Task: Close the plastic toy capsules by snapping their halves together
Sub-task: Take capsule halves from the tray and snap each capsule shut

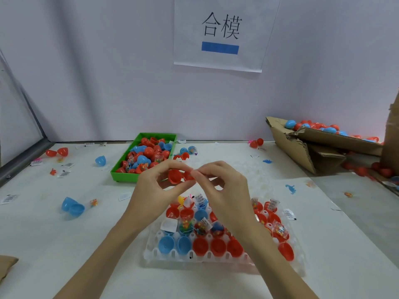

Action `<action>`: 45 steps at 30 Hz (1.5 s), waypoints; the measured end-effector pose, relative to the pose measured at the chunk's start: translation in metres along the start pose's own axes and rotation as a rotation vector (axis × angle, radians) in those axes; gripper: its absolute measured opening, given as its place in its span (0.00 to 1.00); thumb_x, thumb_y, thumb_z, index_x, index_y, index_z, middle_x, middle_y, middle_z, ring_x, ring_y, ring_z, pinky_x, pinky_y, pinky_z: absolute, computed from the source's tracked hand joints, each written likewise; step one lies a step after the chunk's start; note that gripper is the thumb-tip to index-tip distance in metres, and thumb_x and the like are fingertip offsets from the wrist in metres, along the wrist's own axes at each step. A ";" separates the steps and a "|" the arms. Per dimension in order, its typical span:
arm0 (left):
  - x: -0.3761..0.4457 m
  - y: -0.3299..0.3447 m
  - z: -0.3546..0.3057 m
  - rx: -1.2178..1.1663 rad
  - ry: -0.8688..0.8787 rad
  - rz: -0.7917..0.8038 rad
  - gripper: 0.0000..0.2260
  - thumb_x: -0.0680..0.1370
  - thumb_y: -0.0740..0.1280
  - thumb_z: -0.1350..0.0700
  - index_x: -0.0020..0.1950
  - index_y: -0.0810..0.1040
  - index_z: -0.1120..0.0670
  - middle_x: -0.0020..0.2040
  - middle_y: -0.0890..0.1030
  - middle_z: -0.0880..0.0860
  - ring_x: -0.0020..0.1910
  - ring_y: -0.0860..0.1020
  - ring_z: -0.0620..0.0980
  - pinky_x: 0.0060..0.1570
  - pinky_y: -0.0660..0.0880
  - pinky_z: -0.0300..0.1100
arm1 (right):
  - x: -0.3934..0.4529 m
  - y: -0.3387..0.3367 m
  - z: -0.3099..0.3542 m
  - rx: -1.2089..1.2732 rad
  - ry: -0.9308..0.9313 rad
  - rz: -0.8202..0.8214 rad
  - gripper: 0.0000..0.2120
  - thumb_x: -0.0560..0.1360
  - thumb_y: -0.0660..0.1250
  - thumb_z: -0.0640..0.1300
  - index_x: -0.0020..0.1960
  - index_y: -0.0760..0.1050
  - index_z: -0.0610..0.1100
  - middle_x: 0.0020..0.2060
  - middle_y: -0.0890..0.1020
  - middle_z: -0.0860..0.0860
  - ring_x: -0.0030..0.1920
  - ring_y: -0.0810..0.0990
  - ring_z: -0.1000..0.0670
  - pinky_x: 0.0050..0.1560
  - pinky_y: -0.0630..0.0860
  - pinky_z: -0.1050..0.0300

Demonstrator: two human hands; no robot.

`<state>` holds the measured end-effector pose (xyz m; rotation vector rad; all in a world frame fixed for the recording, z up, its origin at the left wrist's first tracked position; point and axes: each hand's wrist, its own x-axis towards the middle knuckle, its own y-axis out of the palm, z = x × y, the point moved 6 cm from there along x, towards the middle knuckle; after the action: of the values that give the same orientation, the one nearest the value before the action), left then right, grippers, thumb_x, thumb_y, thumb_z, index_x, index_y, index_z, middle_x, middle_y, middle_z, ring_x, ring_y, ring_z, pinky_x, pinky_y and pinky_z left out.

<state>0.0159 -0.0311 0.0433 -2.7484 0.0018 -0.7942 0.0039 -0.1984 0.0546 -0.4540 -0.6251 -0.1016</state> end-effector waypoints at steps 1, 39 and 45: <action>0.000 -0.001 0.001 0.006 0.004 -0.008 0.10 0.74 0.77 0.51 0.54 0.85 0.47 0.50 0.86 0.43 0.51 0.84 0.44 0.48 0.79 0.30 | 0.000 0.001 0.000 0.009 0.009 0.013 0.05 0.78 0.72 0.47 0.51 0.86 0.49 0.47 0.81 0.57 0.50 0.79 0.59 0.45 0.77 0.71; 0.002 -0.002 0.015 -0.062 -0.186 0.043 0.10 0.75 0.79 0.56 0.54 0.86 0.47 0.52 0.86 0.42 0.53 0.84 0.41 0.52 0.80 0.31 | 0.021 -0.131 -0.061 -0.373 0.388 -0.166 0.06 0.78 0.73 0.42 0.54 0.84 0.46 0.43 0.84 0.54 0.40 0.82 0.54 0.45 0.81 0.60; -0.004 0.007 0.008 0.045 -0.083 0.005 0.16 0.74 0.80 0.58 0.58 0.82 0.46 0.51 0.85 0.40 0.53 0.84 0.42 0.52 0.81 0.33 | 0.024 -0.028 -0.011 0.307 0.354 0.042 0.04 0.75 0.76 0.42 0.49 0.85 0.43 0.39 0.88 0.49 0.41 0.88 0.50 0.48 0.85 0.57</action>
<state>0.0176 -0.0357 0.0330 -2.7358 -0.0260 -0.6703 0.0228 -0.2276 0.0713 -0.1449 -0.2752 -0.0425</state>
